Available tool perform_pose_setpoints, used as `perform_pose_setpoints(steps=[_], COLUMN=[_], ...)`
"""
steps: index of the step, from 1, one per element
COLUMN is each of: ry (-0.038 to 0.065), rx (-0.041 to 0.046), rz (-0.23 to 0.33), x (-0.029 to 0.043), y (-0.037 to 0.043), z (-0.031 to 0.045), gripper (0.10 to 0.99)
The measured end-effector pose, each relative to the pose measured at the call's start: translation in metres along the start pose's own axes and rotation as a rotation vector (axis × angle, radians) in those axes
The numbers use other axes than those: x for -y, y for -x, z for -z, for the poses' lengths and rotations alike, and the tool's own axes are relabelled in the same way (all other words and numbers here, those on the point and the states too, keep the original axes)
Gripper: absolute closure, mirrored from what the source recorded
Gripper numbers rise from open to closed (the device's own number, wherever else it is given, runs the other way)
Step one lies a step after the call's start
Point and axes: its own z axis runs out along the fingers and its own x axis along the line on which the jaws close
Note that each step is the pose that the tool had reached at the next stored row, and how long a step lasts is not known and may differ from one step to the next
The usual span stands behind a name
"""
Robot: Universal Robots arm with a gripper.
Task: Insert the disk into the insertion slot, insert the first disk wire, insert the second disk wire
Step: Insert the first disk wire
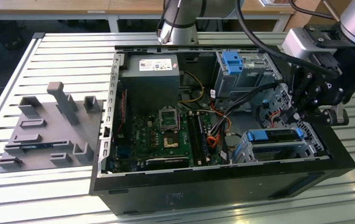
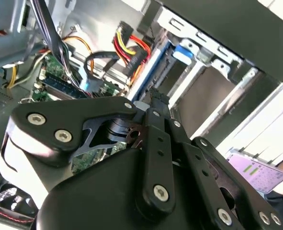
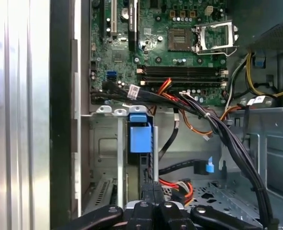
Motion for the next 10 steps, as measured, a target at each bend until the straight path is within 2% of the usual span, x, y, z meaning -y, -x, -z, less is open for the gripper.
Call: perform_pose_setpoints(steps=[3,7,8,10], ry=[0.0,-0.002,-0.002,-0.003], rx=[0.0002,0.0005,0.0006,0.0008], rz=[-0.003,-0.026,-0.032,-0.043], x=[0.001,0.0027,0.0031,0.0036], y=[0.0053,0.0067,0.007,0.0078], z=[-0.0012,-0.0029,-0.0034,-0.0042], gripper=[0.98,0.973,0.914,0.914])
